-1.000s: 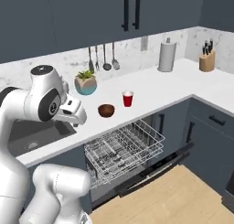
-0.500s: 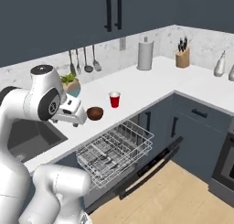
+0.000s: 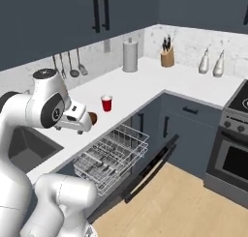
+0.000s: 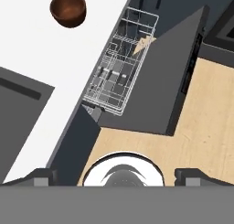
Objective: Pick up the cup and bowl from the counter, place them in the dishwasher, and close the dishwasher door.
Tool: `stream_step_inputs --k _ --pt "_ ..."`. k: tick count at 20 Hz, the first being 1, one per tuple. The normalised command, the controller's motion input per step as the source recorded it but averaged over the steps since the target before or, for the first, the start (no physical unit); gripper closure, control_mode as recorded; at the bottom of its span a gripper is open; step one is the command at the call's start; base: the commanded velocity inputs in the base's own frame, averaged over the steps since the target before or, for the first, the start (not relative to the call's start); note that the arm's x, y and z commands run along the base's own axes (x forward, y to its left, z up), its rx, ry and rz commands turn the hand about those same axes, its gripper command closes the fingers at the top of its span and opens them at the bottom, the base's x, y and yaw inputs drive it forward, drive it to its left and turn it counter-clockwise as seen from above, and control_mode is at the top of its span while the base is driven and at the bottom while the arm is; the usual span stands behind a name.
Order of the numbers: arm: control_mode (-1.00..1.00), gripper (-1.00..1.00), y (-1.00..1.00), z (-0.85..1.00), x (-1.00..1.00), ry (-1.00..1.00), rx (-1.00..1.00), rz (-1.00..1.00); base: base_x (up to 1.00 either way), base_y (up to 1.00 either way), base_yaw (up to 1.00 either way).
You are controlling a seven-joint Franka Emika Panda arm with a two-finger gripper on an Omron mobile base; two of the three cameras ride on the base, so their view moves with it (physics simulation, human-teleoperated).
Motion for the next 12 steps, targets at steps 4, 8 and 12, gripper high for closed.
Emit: stream_step_inputs --k 4,8,12 --pt "1.00 -1.00 0.00 0.00 0.00 0.00 0.00 0.00 0.04 0.55 -0.31" --pt "1.00 -1.00 0.00 0.00 0.00 0.00 0.00 0.00 0.05 0.52 -0.30" --pt "1.00 -1.00 0.00 0.00 0.00 0.00 0.00 0.00 0.14 0.53 -0.26"
